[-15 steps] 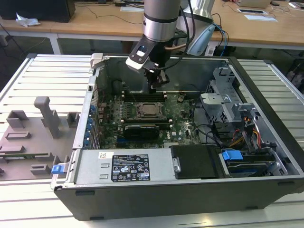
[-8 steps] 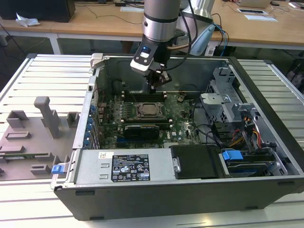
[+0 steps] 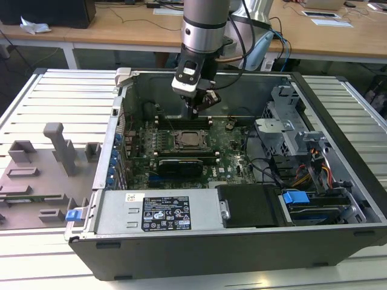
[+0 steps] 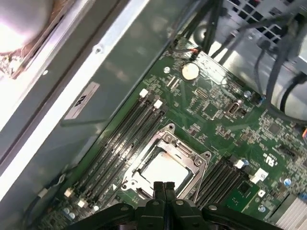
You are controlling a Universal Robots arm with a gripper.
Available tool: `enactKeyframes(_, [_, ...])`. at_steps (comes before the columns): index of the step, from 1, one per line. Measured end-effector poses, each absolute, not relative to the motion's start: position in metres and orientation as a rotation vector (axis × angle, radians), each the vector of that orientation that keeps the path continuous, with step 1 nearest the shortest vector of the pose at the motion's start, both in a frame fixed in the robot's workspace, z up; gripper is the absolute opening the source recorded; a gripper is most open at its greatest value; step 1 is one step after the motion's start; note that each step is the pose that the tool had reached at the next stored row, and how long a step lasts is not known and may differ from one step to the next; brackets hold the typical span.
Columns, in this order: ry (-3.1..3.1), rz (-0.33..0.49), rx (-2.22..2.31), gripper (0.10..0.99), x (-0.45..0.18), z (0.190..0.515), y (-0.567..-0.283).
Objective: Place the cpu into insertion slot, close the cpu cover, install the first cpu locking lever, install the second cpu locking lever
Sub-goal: 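Install the first cpu locking lever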
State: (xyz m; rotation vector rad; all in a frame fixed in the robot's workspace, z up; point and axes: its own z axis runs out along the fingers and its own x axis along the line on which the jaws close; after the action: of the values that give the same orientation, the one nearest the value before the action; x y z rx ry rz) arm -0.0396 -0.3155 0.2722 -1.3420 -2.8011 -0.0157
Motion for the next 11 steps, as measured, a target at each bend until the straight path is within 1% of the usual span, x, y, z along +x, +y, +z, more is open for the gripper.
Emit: enactKeyframes(11, [-2.929,-0.01,-1.032,0.106,-0.0396,0.2722,-0.3155])
